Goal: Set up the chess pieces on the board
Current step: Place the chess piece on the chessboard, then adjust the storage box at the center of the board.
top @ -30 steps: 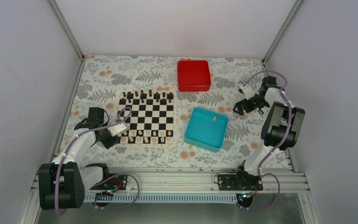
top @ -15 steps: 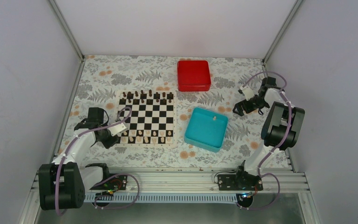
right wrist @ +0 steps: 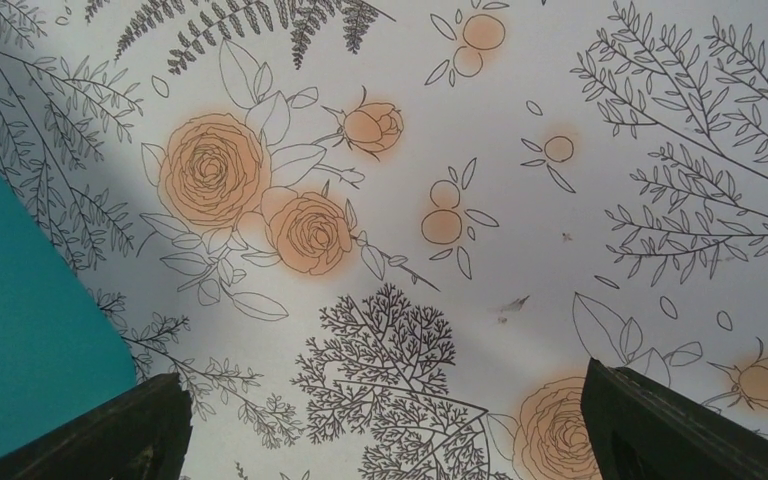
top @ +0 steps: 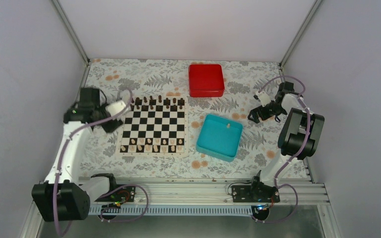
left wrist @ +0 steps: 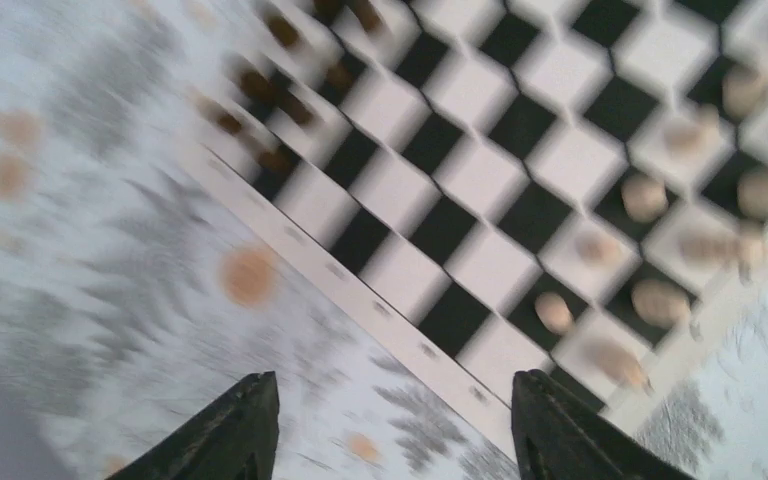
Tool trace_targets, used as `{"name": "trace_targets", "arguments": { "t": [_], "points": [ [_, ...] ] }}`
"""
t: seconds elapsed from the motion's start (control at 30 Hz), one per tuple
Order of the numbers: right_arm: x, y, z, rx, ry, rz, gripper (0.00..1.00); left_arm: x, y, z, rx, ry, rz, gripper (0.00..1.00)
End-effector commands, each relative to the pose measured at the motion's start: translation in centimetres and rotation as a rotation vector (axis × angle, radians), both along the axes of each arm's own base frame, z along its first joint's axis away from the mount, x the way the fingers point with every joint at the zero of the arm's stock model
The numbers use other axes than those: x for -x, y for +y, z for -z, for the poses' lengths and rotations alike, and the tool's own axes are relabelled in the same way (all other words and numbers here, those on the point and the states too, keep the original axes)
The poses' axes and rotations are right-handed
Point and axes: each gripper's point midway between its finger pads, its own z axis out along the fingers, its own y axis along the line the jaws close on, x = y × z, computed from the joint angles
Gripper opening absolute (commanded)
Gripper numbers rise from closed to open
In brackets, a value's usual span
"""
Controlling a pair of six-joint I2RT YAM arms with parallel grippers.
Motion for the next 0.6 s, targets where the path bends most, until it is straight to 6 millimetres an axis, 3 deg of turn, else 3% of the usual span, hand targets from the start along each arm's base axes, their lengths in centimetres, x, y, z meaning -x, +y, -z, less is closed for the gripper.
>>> {"name": "trace_targets", "arguments": {
  "t": [0.0,0.1,0.2,0.3,0.4,0.57],
  "points": [
    [-1.1,-0.2,-1.4,-0.030,-0.049,0.022,1.00,-4.3,-3.5,-10.5,0.148,-0.151,0.036,0.63],
    [-1.4,0.4,-1.8,-0.049,-0.065,0.009,1.00,-7.4,-8.4,-14.2,0.256,-0.179,0.095,0.63],
    [-1.0,0.3,-1.0,-0.018,-0.054,-0.021,1.00,-9.4,-15.1,-14.8,0.302,-0.189,0.191,0.63],
    [-0.5,0.5,0.3,0.014,-0.020,-0.059,1.00,-10.5,-22.4,-12.0,0.265,-0.144,0.289,0.60],
    [0.0,0.5,1.3,0.038,0.005,-0.083,1.00,-10.5,-29.1,-8.8,0.242,-0.069,0.383,0.50],
    [0.1,0.8,1.6,0.031,0.004,-0.096,0.98,-9.7,-38.4,-6.1,0.288,-0.003,0.498,0.36]
  ]
}}
